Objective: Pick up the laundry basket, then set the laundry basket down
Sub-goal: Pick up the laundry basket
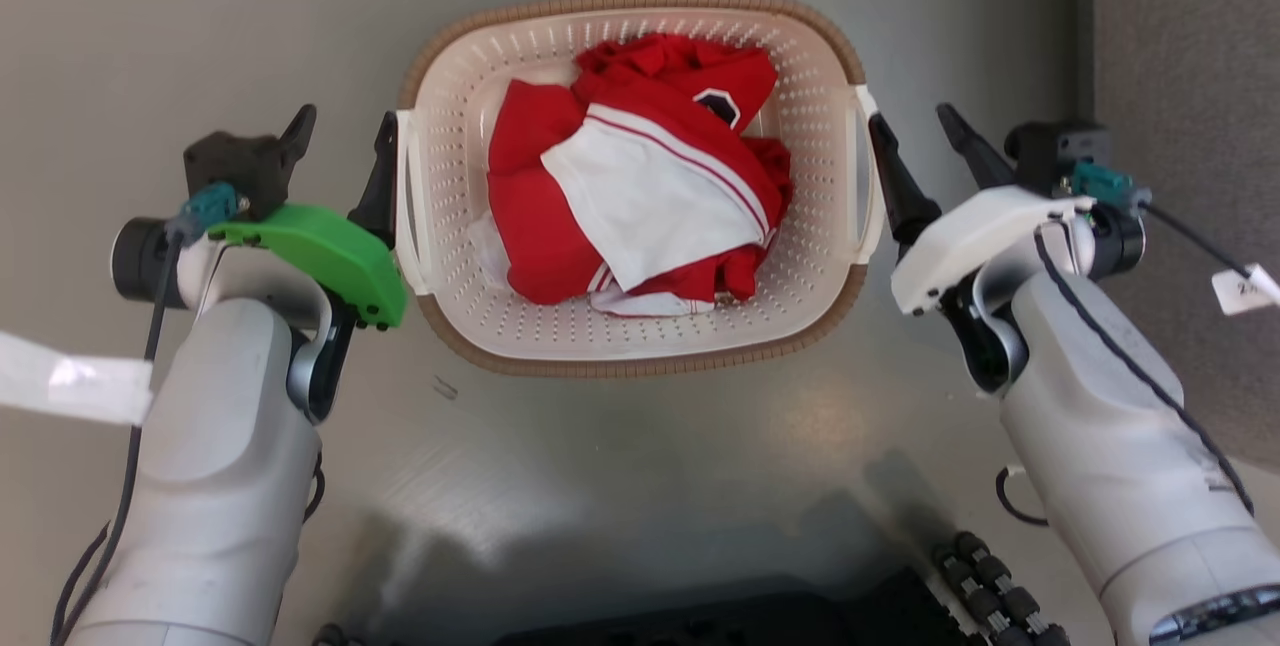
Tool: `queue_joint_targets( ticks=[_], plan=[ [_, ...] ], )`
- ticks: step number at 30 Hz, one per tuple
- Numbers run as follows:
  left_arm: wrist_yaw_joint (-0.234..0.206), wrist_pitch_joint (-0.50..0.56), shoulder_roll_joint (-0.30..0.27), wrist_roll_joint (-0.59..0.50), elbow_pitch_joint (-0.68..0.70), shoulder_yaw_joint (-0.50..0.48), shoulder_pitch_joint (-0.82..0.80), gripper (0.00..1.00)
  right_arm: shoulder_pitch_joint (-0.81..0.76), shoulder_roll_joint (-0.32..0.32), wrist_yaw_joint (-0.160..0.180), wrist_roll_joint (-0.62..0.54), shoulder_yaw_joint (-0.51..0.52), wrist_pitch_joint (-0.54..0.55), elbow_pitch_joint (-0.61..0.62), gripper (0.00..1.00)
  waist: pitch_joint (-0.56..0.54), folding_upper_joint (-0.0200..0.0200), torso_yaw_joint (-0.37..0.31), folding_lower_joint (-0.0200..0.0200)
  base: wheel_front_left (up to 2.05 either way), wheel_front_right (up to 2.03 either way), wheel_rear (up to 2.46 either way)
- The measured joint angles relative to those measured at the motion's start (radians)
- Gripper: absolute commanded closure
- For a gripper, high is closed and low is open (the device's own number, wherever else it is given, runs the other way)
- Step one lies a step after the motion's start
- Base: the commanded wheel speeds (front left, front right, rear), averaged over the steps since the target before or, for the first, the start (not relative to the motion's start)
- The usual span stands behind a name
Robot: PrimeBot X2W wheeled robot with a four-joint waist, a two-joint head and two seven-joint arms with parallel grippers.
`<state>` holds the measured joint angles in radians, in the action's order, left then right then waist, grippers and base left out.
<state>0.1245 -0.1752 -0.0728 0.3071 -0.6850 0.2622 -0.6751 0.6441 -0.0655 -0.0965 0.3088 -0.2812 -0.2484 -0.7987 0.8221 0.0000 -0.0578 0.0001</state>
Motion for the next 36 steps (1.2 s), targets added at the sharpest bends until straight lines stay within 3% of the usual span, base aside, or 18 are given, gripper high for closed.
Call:
queue_joint_targets(
  ticks=[11, 25, 26, 27, 28, 29, 31, 36],
  plan=[
    [0.000, 0.062, 0.005, 0.099, -0.116, 0.081, -0.065, 0.00, 0.098, 0.002, -0.009, 0.002, -0.043, 0.007, -0.140, 0.00, 0.100, 0.0000, -0.004, 0.0000, 0.00, 0.00, 0.00],
    [0.000, 0.079, 0.007, 0.173, -0.177, 0.167, -0.128, 0.00, 0.158, 0.003, -0.022, 0.071, -0.118, 0.008, -0.223, 0.00, 0.132, 0.0000, -0.003, -0.0001, 0.00, 0.00, 0.00],
    [0.000, 0.079, 0.007, 0.173, -0.179, 0.172, -0.132, 0.00, 0.162, 0.003, -0.026, 0.076, -0.124, 0.008, -0.226, 0.08, 0.133, 0.0000, -0.001, 0.0000, 0.00, 0.00, 0.00],
    [0.000, 0.079, 0.007, 0.176, -0.181, 0.178, -0.136, 0.08, 0.166, 0.003, -0.026, 0.082, -0.131, 0.008, -0.228, 0.43, 0.135, 0.0000, 0.000, 0.0000, 0.00, 0.00, 0.00],
    [0.000, 0.079, 0.007, 0.183, -0.183, 0.186, -0.141, 0.31, 0.170, 0.002, -0.027, 0.090, -0.138, 0.008, -0.229, 0.60, 0.136, 0.0000, 0.002, 0.0000, 0.00, 0.00, 0.00],
    [0.000, 0.079, 0.008, 0.190, -0.185, 0.192, -0.145, 0.66, 0.174, 0.003, -0.027, 0.099, -0.145, 0.008, -0.229, 0.83, 0.136, 0.0000, 0.003, -0.0001, 0.00, 0.00, 0.00],
    [0.000, 0.079, 0.008, 0.202, -0.189, 0.200, -0.148, 1.00, 0.180, 0.003, -0.027, 0.116, -0.154, 0.008, -0.231, 1.00, 0.137, 0.0000, 0.006, 0.0000, 0.00, 0.00, 0.00],
    [-0.002, 0.077, 0.019, 0.239, -0.206, 0.226, -0.151, 1.00, 0.191, 0.004, -0.026, 0.147, -0.178, 0.011, -0.244, 1.00, 0.136, 0.0000, 0.010, -0.0001, 0.00, 0.00, 0.00]
  ],
)
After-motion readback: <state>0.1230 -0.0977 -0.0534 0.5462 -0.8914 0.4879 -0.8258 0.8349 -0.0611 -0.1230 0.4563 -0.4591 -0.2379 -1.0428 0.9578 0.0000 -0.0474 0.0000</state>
